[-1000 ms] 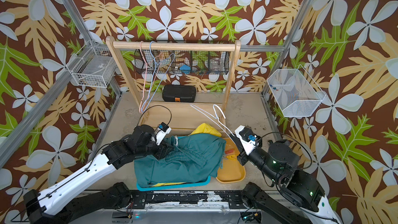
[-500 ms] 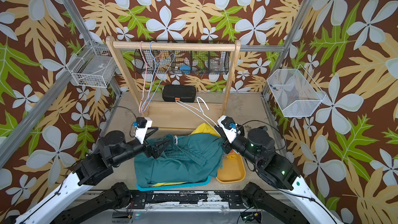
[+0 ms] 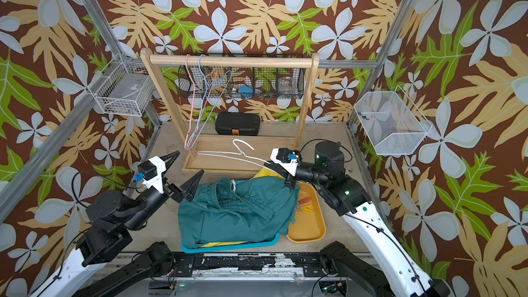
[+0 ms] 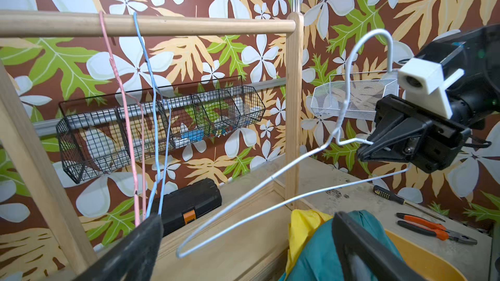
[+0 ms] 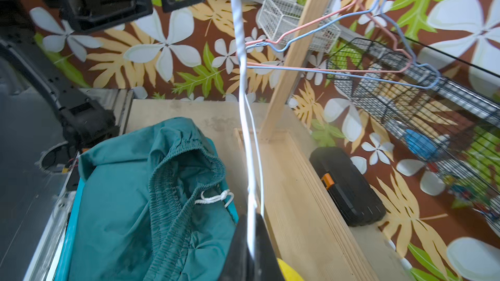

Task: Remove the clothespins securing shorts to the hanger
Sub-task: Place the hanger on the clothesline.

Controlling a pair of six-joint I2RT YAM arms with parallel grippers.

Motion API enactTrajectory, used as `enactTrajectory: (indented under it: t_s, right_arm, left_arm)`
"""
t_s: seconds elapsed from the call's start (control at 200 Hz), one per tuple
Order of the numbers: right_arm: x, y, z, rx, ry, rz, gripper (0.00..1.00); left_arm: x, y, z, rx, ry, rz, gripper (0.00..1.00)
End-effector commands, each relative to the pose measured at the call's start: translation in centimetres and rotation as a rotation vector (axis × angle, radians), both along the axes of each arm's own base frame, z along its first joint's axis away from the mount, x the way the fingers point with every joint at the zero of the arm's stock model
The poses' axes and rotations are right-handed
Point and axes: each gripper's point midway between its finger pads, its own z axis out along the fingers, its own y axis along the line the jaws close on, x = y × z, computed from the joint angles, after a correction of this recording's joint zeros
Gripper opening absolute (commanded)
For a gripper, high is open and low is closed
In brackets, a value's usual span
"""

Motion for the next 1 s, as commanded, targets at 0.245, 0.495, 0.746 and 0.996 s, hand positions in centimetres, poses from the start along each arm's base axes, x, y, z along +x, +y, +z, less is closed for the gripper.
enactTrajectory:
  t_s: [0.245,0.495,0.746,0.996]
  right_arm:
    - [-1.7,1.5,-2.8,-0.097,-0.077,0.302,0.0]
    - [-2.6,1.7,-3.9,-0.083,-0.07,0.374,0.0]
    - [-4.6,1.2,-2.5,-0.042,-0.139,0.413,0.0]
    - [-6.1,1.0,-1.5,-0.004,-0.169,0.456,0.0]
  left_arm:
    - [-3.2,-3.0,-1.6,0.239,-0.1,-0.229,0.98]
    - [-4.9,-6.0,-6.2,0.431,0.017,-0.46,0.96]
    - [-5.7,-6.5,-7.2,0.451,0.066,-0.523,0.93]
    - [-5.7,-6.3,-9.9,0.502,0.237,-0.527,0.86]
